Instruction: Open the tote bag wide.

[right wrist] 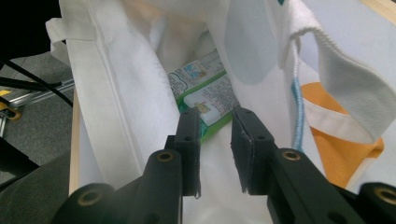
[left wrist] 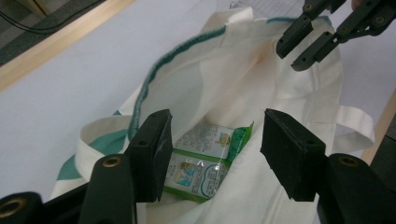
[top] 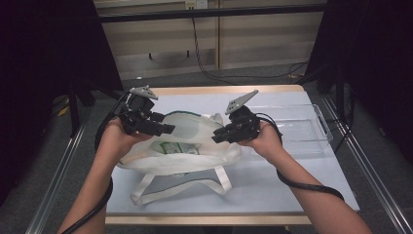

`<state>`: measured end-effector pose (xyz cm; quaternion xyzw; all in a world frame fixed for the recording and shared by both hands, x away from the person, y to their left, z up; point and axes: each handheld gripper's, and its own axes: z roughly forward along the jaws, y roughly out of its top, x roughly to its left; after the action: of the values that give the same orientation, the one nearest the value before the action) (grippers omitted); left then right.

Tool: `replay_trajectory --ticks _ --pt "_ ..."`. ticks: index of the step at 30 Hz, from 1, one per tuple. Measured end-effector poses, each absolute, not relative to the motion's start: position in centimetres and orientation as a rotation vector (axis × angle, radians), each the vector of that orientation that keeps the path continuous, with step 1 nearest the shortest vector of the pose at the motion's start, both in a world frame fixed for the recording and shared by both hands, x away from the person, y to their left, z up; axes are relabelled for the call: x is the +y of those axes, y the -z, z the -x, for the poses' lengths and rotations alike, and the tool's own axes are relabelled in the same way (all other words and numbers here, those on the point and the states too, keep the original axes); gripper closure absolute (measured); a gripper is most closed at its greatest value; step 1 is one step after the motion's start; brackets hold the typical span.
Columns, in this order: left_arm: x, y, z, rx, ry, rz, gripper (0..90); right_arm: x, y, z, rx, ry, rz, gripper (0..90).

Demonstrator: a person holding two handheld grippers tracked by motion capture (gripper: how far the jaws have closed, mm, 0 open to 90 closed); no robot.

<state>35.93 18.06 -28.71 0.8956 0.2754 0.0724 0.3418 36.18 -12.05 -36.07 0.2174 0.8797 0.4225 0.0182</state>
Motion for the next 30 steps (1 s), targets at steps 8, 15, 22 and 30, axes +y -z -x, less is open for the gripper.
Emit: replay_trajectory --ticks 8,15,22,30 --pt "17.9 30.5 -35.6 0.727 -0.166 -2.327 39.7 -11.5 36.2 -36.4 2.736 -1.299 -0.668 74.6" --pt "17.8 31.4 -34.6 0.704 -0.182 -2.338 33.9 -11.2 36.1 -36.5 2.734 -1.304 -0.662 74.6" --pt "18.1 32.4 -33.6 0.698 -0.151 -2.363 26.3 -10.3 35.9 -36.8 2.747 -1.3 -0.629 74.6" --pt "18.4 33.5 -32.8 0.718 -0.14 -2.367 20.6 -9.8 35.9 -37.2 2.758 -1.302 -0.608 74.5"
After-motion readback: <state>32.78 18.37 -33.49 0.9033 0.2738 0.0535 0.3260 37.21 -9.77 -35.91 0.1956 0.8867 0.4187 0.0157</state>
